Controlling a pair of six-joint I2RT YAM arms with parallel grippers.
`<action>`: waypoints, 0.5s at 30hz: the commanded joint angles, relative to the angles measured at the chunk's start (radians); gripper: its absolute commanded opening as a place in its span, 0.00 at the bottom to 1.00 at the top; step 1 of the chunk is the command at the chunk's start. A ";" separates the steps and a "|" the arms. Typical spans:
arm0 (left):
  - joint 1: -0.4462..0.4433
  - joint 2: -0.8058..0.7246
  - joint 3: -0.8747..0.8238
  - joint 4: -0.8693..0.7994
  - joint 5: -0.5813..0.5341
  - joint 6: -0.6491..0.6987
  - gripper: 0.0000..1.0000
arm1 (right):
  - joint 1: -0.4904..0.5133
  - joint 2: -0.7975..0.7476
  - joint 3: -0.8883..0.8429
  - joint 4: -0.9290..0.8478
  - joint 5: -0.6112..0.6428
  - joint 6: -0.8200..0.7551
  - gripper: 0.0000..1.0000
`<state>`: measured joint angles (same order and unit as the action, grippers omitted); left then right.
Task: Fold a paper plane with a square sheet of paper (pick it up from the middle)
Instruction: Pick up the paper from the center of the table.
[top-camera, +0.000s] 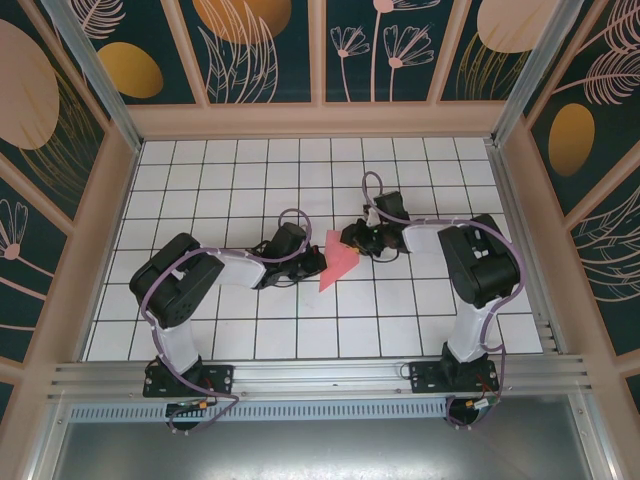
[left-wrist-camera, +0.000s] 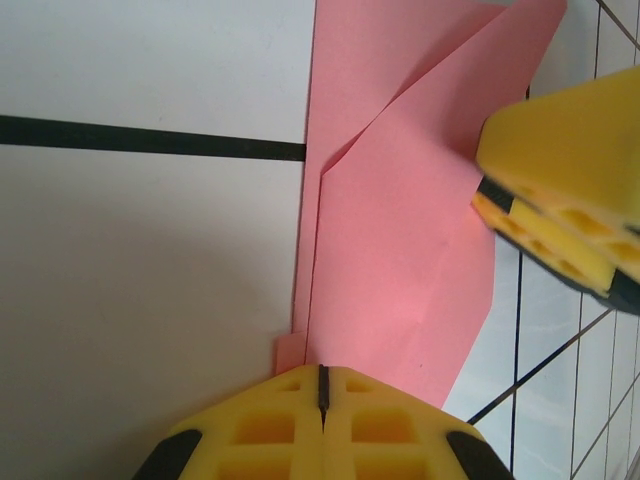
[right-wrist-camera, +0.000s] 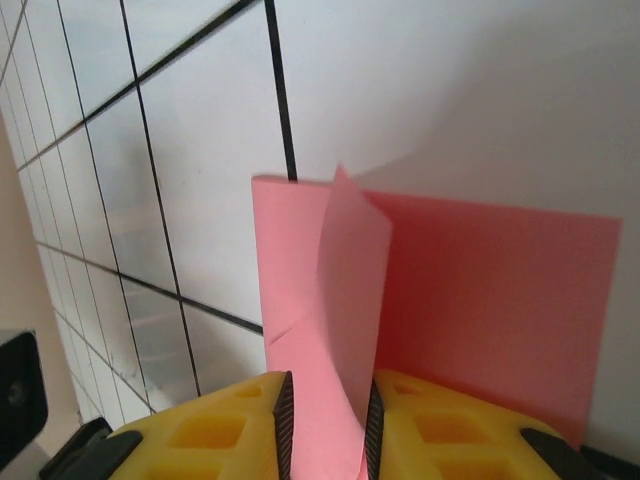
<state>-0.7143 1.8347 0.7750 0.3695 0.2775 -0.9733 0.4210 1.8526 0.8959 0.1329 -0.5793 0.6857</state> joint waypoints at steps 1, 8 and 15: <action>-0.004 -0.028 -0.011 -0.064 -0.023 0.025 0.00 | 0.013 -0.035 -0.039 0.060 -0.052 -0.004 0.26; 0.002 -0.112 -0.006 -0.057 -0.024 0.027 0.13 | 0.039 -0.031 -0.093 0.146 -0.060 0.044 0.10; 0.055 -0.311 -0.082 -0.061 -0.042 0.002 0.59 | -0.011 -0.136 -0.134 0.307 -0.130 0.124 0.01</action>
<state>-0.6834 1.5841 0.7334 0.3183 0.2493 -0.9707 0.4397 1.7988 0.7731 0.2951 -0.6449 0.7597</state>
